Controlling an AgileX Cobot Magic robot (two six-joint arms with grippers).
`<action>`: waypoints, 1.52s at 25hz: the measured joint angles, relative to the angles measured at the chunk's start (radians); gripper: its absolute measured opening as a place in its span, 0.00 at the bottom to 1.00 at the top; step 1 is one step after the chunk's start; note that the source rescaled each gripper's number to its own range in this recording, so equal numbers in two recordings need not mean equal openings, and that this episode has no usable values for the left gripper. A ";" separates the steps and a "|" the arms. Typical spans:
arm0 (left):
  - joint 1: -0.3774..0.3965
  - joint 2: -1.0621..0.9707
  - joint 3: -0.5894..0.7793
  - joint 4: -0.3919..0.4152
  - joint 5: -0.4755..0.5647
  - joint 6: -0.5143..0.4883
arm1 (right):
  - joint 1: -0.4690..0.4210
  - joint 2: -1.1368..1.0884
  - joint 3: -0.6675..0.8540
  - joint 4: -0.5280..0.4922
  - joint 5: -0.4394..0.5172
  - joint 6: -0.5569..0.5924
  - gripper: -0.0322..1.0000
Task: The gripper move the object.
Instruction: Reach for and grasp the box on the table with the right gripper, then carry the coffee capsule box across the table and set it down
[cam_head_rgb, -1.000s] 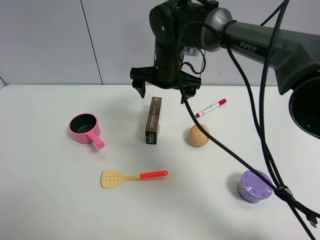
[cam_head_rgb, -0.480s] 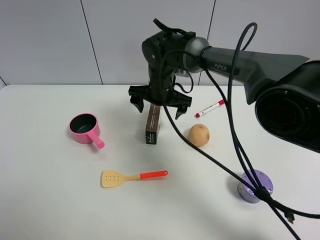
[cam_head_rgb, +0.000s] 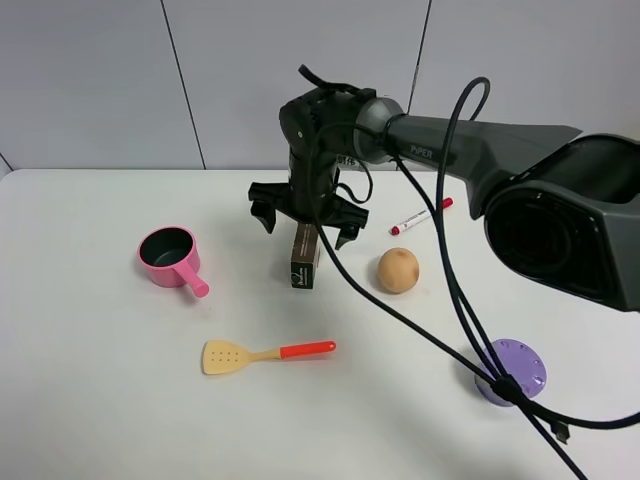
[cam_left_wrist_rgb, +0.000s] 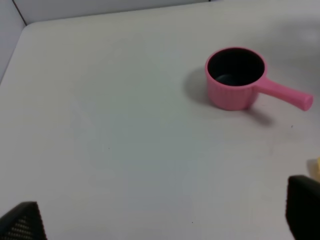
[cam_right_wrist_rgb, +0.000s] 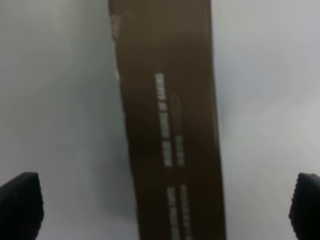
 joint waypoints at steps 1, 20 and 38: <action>0.000 0.000 0.000 0.000 0.000 0.000 | 0.000 0.004 0.000 0.000 -0.015 0.002 1.00; 0.000 0.000 0.000 0.000 0.000 0.000 | -0.014 0.053 0.000 0.015 -0.041 0.027 0.72; 0.000 0.000 0.000 0.000 0.000 0.000 | -0.026 0.053 0.000 0.008 -0.041 -0.007 0.03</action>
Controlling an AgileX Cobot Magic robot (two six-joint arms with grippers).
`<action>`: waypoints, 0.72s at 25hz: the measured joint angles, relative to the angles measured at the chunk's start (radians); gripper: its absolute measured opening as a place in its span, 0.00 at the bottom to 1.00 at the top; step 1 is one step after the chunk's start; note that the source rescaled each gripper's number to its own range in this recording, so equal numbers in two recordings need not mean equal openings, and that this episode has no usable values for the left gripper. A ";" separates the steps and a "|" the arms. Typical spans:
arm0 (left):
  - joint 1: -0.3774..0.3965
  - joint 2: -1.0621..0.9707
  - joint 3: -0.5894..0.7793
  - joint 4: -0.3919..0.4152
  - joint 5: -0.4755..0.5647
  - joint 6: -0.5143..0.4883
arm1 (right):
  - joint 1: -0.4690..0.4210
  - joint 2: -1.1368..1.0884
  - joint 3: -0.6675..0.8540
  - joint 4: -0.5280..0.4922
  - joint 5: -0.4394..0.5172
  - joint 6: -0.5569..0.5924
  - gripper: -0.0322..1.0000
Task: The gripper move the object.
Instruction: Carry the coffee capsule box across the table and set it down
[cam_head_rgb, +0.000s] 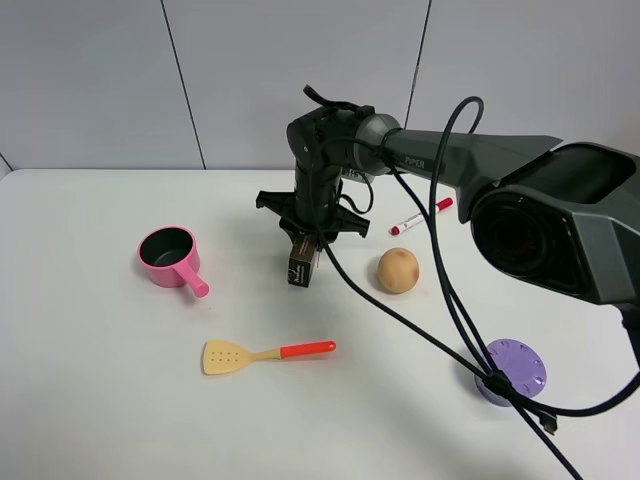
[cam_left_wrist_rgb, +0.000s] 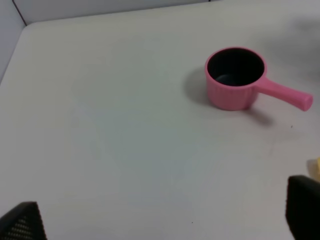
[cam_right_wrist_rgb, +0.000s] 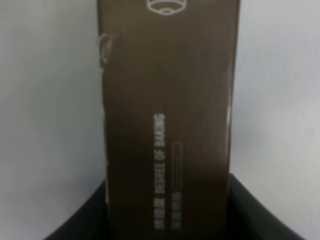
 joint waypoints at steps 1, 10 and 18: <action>0.000 0.000 0.000 0.000 0.000 0.000 | 0.000 0.000 0.000 0.000 0.000 -0.016 0.03; 0.000 0.000 0.000 0.000 0.000 0.000 | 0.000 -0.063 0.000 0.034 0.160 -0.208 0.03; 0.000 0.000 0.000 0.000 0.000 0.000 | 0.000 -0.239 0.000 0.034 0.238 -0.307 0.03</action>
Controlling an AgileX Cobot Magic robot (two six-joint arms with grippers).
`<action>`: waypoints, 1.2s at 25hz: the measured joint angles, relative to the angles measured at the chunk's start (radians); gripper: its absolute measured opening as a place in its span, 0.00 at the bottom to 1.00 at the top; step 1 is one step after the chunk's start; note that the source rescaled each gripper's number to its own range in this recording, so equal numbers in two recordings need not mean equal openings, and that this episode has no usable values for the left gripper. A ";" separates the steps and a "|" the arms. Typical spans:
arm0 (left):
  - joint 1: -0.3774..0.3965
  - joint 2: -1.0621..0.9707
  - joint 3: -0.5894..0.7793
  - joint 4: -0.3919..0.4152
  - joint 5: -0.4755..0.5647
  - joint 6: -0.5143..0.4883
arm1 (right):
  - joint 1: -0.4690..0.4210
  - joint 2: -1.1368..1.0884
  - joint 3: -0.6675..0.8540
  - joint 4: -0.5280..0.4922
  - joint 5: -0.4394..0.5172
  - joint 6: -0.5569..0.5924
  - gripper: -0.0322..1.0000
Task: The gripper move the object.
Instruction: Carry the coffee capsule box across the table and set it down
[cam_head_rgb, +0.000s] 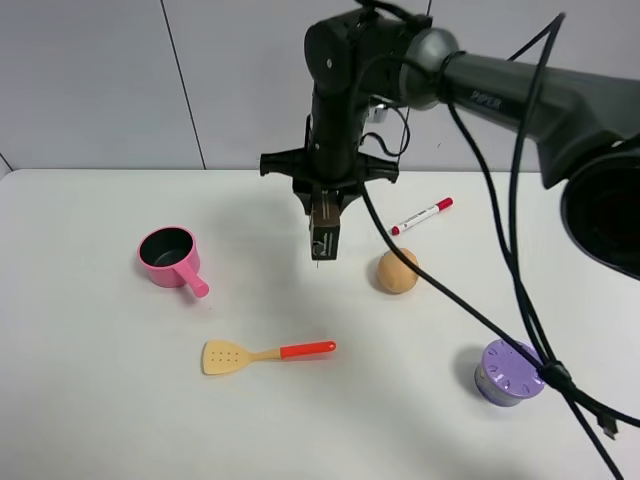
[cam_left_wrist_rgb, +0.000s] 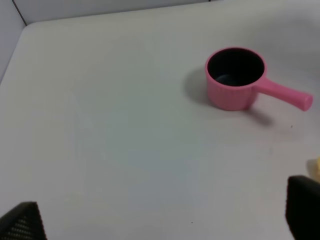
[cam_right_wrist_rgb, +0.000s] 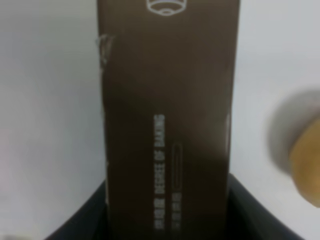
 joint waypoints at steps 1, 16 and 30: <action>0.000 0.000 0.000 0.000 0.000 0.000 | 0.000 -0.027 0.000 -0.001 0.000 -0.010 0.03; 0.000 0.000 0.000 0.000 0.000 0.000 | -0.005 -0.244 0.000 -0.043 0.010 -0.210 0.03; 0.000 0.000 0.000 0.000 0.000 0.000 | -0.127 -0.387 0.145 -0.082 0.011 -0.403 0.03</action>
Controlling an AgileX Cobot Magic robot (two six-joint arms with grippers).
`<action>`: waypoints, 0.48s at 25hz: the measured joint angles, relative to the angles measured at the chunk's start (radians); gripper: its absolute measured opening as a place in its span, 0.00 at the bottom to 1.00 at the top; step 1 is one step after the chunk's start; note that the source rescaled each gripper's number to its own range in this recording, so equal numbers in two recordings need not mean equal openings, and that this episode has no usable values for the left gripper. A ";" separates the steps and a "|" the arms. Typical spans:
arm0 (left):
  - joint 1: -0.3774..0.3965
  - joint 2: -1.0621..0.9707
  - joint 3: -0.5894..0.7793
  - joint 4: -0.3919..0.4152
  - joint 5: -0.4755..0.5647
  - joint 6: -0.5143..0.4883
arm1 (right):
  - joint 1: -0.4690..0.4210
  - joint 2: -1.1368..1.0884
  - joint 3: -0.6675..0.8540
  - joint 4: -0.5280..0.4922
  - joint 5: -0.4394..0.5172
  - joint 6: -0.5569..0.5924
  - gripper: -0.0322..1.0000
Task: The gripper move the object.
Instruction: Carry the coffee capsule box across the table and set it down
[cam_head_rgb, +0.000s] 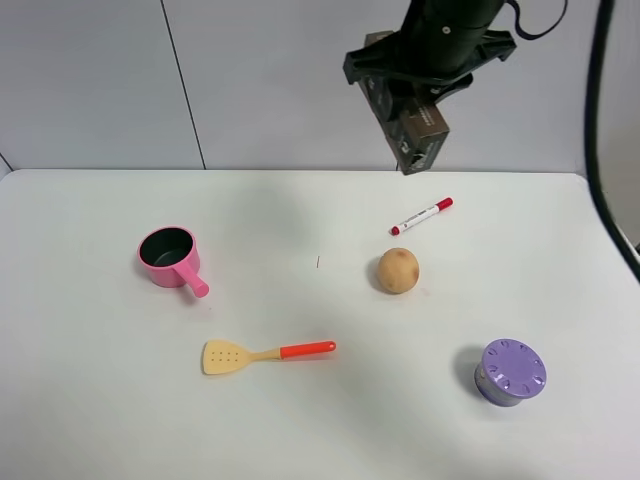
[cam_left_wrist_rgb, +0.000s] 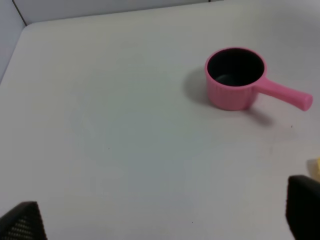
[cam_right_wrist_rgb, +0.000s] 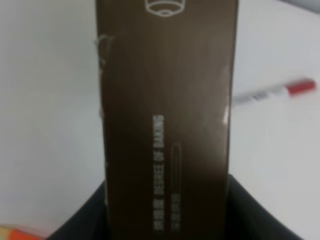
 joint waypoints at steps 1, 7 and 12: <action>0.000 0.000 0.000 0.000 0.000 0.000 | -0.019 -0.020 0.031 -0.004 0.000 0.000 0.03; 0.000 0.000 0.000 0.000 0.000 0.000 | -0.118 -0.144 0.198 -0.005 0.002 -0.010 0.03; 0.000 0.000 0.000 0.000 0.000 0.000 | -0.201 -0.250 0.357 -0.005 0.006 -0.019 0.03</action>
